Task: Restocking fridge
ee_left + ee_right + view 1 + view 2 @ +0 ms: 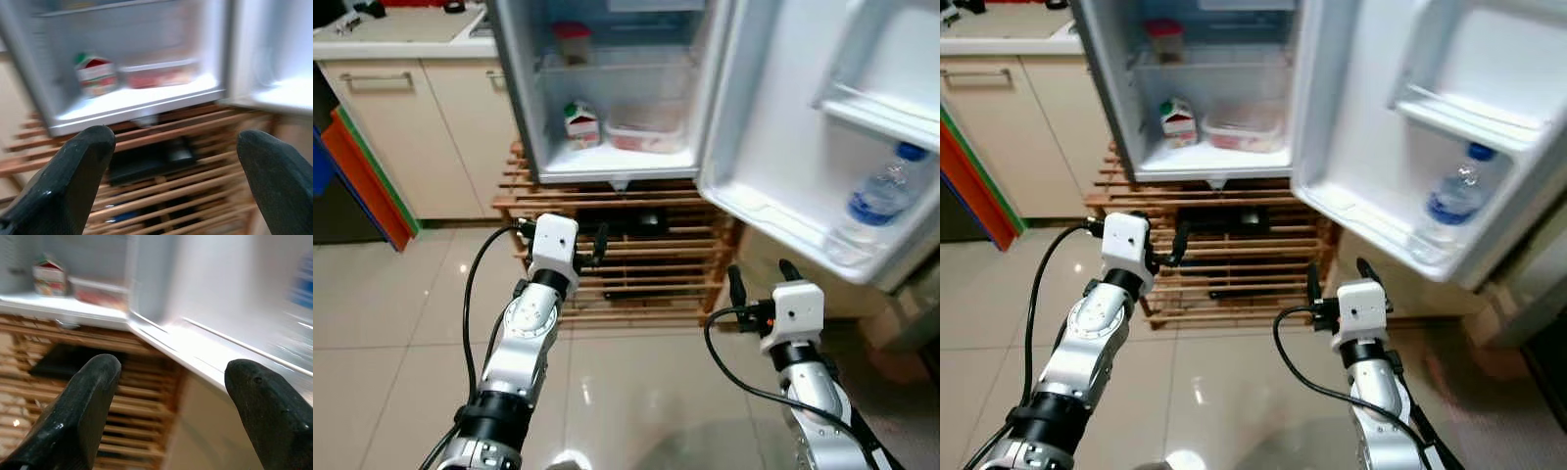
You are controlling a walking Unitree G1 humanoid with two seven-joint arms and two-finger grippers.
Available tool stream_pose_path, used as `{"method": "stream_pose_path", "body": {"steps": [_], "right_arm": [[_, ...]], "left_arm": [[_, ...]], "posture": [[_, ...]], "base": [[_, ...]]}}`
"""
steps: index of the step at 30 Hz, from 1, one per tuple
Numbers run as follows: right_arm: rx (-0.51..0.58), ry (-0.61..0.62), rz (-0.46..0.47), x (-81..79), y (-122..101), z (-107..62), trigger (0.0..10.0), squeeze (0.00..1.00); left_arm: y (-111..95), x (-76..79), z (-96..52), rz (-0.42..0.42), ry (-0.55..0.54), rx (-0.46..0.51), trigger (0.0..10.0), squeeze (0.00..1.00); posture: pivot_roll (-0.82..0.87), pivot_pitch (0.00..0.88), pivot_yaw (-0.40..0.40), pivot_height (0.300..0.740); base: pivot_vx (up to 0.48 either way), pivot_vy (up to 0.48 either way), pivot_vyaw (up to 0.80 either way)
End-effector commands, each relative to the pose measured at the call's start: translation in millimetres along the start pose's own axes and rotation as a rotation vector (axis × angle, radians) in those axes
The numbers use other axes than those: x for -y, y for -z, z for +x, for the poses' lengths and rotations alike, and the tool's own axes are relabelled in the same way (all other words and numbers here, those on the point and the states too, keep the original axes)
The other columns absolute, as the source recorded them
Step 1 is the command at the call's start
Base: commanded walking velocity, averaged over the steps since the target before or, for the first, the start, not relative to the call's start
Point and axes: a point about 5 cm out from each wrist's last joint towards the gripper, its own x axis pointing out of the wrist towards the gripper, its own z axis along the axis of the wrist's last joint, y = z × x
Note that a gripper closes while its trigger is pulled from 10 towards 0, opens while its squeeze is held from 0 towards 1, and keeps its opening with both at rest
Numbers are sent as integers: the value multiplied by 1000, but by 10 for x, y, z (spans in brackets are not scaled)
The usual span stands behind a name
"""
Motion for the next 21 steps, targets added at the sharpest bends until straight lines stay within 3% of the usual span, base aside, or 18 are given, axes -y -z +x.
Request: {"method": "stream_pose_path", "body": {"steps": [1,8,12,15,17,18,21], "right_arm": [[6,6,17,9,-11,5,10000,0],[-2,16,8,45,14,-21,10000,0],[-46,28,38,95,116,-91,10000,0],[-110,75,31,241,229,-150,10000,0],[-178,202,6,537,334,-92,10000,0],[-178,202,6,537,334,-92,10000,0],[-226,270,-52,794,381,-15,10000,0]], "left_arm": [[-38,-26,8,12,2,15,10000,0],[-30,-62,5,16,-14,10,10000,0],[-34,-87,-7,-2,-32,18,10000,0],[-2,-116,-18,-17,-43,1,10000,0],[13,-128,-24,1,-47,-4,10000,0],[13,-128,-24,1,-47,-4,10000,0],[13,-130,-30,6,-47,-3,10000,0]], "posture": [[-1,18,36,740],[0,16,35,740],[5,14,31,740],[4,14,30,740],[7,9,27,740],[7,9,27,740],[15,10,25,740]], "base": [[0,-480,0],[189,-421,0],[0,0,0],[0,0,0],[0,0,0],[0,0,0],[0,0,0]]}}
